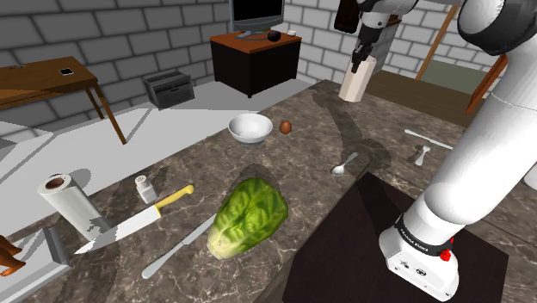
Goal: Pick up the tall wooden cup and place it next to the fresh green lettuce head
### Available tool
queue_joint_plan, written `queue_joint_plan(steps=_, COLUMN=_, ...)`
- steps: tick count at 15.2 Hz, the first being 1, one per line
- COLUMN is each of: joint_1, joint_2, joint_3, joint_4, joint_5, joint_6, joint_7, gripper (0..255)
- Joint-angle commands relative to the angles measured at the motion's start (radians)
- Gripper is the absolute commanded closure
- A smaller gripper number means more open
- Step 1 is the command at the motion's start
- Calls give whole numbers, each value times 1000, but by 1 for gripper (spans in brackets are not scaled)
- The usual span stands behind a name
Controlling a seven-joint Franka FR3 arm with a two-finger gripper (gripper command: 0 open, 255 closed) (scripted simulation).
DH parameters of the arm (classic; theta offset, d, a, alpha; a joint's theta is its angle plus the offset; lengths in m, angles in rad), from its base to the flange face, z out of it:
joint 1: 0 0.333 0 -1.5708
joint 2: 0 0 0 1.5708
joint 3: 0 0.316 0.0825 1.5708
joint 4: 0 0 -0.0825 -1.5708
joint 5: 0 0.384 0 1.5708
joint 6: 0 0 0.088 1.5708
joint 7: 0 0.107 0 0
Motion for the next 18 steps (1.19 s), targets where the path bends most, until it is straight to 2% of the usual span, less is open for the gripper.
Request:
queue_joint_plan(steps=1, joint_1=0, joint_2=0, joint_3=0, joint_4=27, joint_5=-1, joint_6=-26, joint_7=2, gripper=255)
queue_joint_plan(steps=18, joint_1=-18, joint_2=40, joint_3=-9, joint_4=302, joint_5=18, joint_6=-268, joint_7=2, gripper=255)
